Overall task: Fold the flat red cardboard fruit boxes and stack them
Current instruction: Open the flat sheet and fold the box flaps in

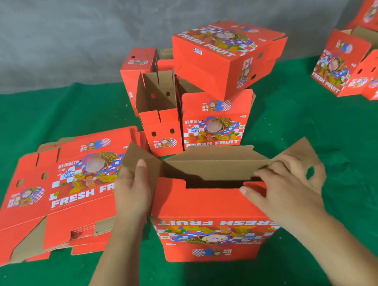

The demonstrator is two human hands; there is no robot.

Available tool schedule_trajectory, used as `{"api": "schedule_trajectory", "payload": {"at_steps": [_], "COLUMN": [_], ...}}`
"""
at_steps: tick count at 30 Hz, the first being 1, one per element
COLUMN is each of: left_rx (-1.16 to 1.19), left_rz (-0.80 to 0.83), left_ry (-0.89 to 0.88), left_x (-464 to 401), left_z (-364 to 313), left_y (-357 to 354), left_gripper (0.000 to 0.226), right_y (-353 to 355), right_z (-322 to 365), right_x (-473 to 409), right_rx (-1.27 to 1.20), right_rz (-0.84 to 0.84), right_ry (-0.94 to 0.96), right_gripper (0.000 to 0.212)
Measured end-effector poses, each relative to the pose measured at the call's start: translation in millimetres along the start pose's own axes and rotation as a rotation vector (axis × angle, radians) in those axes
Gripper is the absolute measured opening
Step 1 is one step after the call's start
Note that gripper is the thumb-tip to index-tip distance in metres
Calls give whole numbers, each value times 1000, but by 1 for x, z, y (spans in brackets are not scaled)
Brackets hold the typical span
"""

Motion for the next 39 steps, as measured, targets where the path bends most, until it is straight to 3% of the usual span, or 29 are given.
{"api": "schedule_trajectory", "payload": {"at_steps": [3, 6, 9, 12, 14, 15, 19, 21, 23, 25, 26, 28, 31, 33, 34, 36, 39], "left_rx": [-407, -620, -646, -727, -879, -895, -781, -847, -890, -863, -827, -657, -486, -587, -654, -781, -719], "left_rz": [11, 83, 179, 314, 376, 371, 271, 271, 286, 323, 349, 370, 310, 202, 158, 185, 379], "left_ry": [-544, -752, -728, -676, -627, -604, -488, -413, -400, -414, -416, -352, -323, -401, -410, -326, -120], "left_x": [19, 40, 48, 52, 48, 43, 15, 5, 0, -2, -2, -2, 4, 13, 17, 19, 14], "left_z": [-46, -64, -48, -31, -27, -30, -44, -41, -40, -40, -40, -36, -34, -39, -38, -26, 0], "left_y": [-17, -40, -42, -49, -60, -64, -75, -82, -87, -87, -85, -77, -69, -69, -71, -77, -85], "left_gripper": [38, 61, 66, 42, 57, 59, 27, 22, 33, 57, 65, 58, 78, 73, 69, 73, 111], "right_y": [2, -11, -29, -30, -28, -25, -14, -11, -8, -7, -7, -7, -8, 0, -2, -20, -45], "right_z": [23, 35, 29, 28, 30, 32, 35, 33, 31, 30, 28, 16, -9, -13, -10, -6, -1], "right_x": [5, 2, -9, -15, -12, -10, 2, 8, 14, 19, 18, 5, -22, -33, -39, -54, -68], "right_rx": [-3, -83, -148, -169, -181, -206, -418, -495, -563, -649, -708, -930, -1234, -1034, -893, -764, -569], "right_rz": [-93, -64, 13, 1, -33, -72, -281, -368, -400, -367, -336, -256, -213, -309, -270, -15, 275], "right_ry": [82, 120, 109, 135, 178, 208, 380, 496, 620, 717, 720, 606, 276, 163, 127, 25, 32], "right_gripper": [64, 81, 73, 72, 70, 67, 44, 34, 25, 19, 17, 12, 34, 50, 61, 78, 90]}}
Point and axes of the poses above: each hand's wrist, its own x-axis away from the middle knuckle, its own y-axis out of the back of the hand, z = x × y, the point moved 9 cm from there along -x, towards the middle knuckle, and after that the axes turned 15 degrees about -x, right-handed, at the moved point
